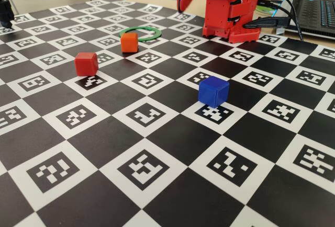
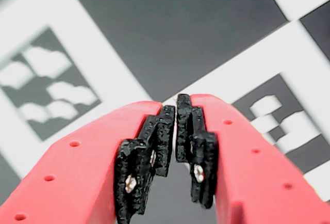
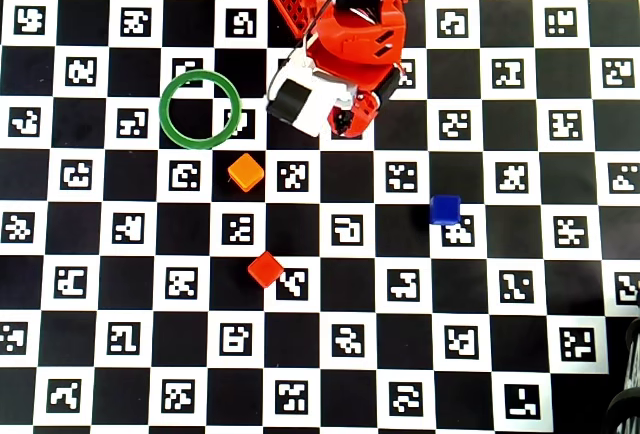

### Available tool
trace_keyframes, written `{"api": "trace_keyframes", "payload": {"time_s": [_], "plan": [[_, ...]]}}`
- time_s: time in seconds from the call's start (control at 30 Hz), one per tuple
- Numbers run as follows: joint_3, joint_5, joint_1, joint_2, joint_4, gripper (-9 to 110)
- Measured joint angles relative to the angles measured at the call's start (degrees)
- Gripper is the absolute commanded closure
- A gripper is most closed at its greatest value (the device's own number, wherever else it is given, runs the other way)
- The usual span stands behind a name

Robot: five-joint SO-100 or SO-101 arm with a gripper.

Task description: Grab the red cube then put it in the green circle then put the blue cube on top and finally the orange cube on top

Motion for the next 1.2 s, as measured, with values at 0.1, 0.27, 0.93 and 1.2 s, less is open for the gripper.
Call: {"api": "trace_keyframes", "payload": {"time_s": [0.1,0.27,0.93,1.2], "plan": [[-11.69,6.24,1.67,-9.14,4.13,107],[-28.39,14.50,4.66,-22.85,9.58,104],[-58.89,52.29,8.44,-49.04,19.34,72],[-62.23,54.76,8.44,-55.99,19.78,63]]}}
